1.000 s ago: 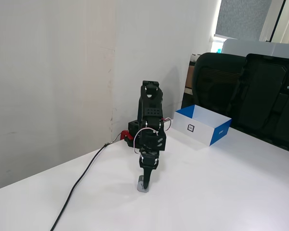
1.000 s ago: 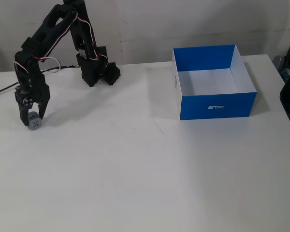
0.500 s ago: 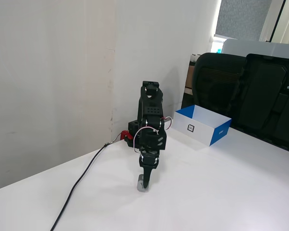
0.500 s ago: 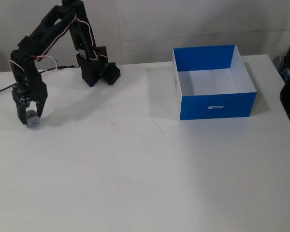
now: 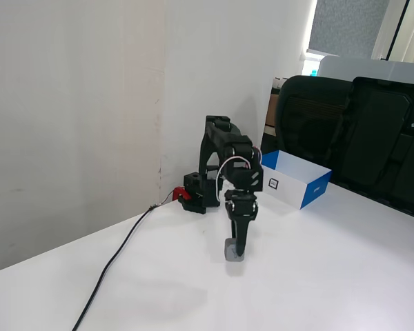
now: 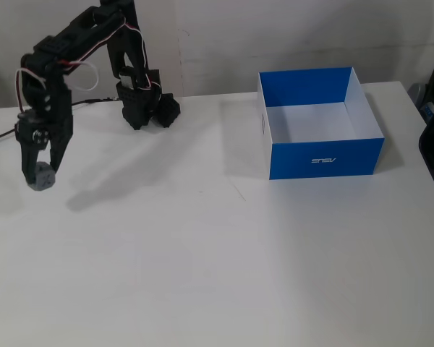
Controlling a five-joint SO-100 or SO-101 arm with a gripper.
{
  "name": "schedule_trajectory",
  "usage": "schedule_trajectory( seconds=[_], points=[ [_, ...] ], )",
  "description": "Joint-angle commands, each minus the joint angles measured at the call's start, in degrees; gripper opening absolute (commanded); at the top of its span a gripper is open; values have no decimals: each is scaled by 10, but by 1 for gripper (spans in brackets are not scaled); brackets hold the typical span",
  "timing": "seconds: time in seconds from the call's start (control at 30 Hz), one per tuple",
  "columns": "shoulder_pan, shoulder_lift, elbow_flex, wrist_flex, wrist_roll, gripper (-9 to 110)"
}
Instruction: Grasp the gray block and put it in the box.
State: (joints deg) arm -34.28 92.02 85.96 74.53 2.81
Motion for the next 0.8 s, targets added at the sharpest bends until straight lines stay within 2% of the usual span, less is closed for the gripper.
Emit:
schedule_trajectory(
  seconds=[0.0, 0.33, 0.77],
  points=[
    [43, 59, -105, 28, 7, 1],
    [179, 59, -274, 120, 12, 1],
    [410, 91, -336, 146, 40, 1]
  ],
)
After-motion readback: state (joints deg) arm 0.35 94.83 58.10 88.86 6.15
